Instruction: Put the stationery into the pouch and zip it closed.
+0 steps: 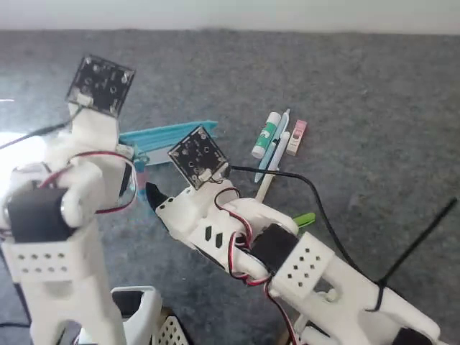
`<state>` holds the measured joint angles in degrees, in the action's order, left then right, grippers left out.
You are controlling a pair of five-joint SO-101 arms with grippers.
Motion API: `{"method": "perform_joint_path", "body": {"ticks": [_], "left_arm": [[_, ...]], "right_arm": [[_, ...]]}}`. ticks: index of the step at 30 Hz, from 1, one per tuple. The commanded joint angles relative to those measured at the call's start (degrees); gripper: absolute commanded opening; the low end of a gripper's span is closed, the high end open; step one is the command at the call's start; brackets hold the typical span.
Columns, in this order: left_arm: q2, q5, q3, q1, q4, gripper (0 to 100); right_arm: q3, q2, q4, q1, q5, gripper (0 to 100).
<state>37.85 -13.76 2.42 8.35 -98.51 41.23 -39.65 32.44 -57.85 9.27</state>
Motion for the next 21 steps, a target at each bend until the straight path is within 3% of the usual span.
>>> {"method": "perform_joint_path", "body": {"ticks": [1,18,21], "left_arm": [[-0.8,0.5,-3.4,-0.2,-2.1,1],[-5.5,3.6,-2.2,-3.3,-2.2,1],[-5.5,4.8,-2.2,-7.3,-2.1,1]], "right_arm": [[-1.1,-4.0,-0.4,-0.6,-0.9,26.4],[2.3,-4.6,-1.2,1.5,-1.0,26.3],[1.9,-6.4,2.8,1.8,-1.1,26.3]]}}
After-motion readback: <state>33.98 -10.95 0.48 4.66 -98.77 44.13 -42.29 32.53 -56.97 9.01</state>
